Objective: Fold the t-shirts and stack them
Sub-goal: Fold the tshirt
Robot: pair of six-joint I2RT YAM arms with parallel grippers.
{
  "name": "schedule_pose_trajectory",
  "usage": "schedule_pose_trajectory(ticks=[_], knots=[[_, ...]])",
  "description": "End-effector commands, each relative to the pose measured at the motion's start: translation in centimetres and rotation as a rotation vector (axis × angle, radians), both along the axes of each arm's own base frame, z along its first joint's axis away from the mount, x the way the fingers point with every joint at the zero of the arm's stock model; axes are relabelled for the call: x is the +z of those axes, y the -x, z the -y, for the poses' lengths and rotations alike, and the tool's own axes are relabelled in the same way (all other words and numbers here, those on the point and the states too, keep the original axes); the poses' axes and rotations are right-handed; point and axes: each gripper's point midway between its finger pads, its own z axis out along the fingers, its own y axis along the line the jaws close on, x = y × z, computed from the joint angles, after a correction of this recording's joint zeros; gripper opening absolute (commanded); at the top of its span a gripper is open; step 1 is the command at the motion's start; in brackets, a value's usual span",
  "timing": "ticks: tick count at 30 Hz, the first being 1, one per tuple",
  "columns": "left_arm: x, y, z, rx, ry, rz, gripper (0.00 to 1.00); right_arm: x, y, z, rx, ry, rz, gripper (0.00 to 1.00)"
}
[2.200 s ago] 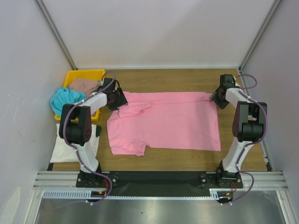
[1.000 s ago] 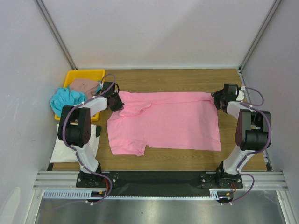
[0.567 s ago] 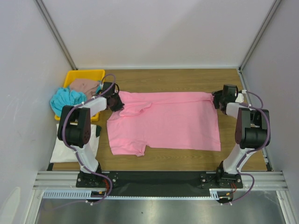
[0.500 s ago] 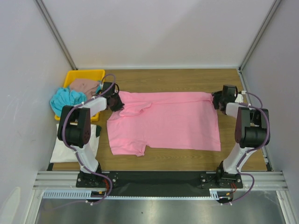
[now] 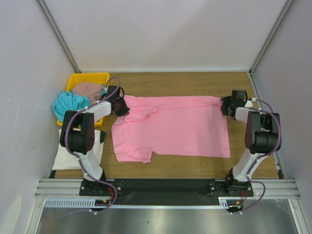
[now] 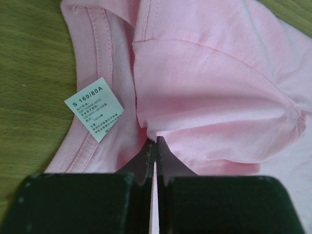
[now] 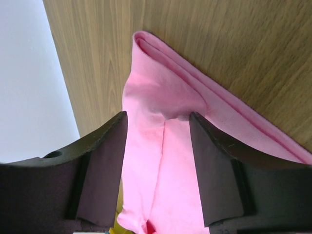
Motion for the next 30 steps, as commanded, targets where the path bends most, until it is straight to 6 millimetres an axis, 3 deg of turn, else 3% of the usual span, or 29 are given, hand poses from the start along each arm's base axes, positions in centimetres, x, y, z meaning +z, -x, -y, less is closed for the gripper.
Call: schedule_pose_trajectory(ticks=[1, 3, 9, 17, 27, 30], knots=[[2.1, -0.7, 0.1, -0.016, 0.006, 0.062, 0.00, 2.5, -0.4, -0.2, -0.027, -0.016, 0.058, 0.60], [1.9, -0.7, 0.1, -0.018, 0.008, 0.060, 0.00, 2.0, -0.4, -0.3, -0.029, -0.029, 0.048, 0.65], [1.8, -0.6, 0.1, -0.021, 0.004, 0.057, 0.00, 0.7, -0.3, -0.1, -0.060, -0.034, 0.021, 0.66], [2.1, -0.6, -0.3, -0.021, -0.007, 0.060, 0.00, -0.9, -0.4, 0.5, -0.074, 0.002, -0.038, 0.59], [2.6, -0.6, -0.7, -0.015, -0.004, 0.067, 0.00, -1.2, 0.3, 2.1, -0.098, 0.100, -0.098, 0.38], [2.6, -0.6, -0.8, -0.014, -0.007, 0.069, 0.00, -1.0, 0.0, 2.5, -0.095, 0.121, -0.097, 0.18]])
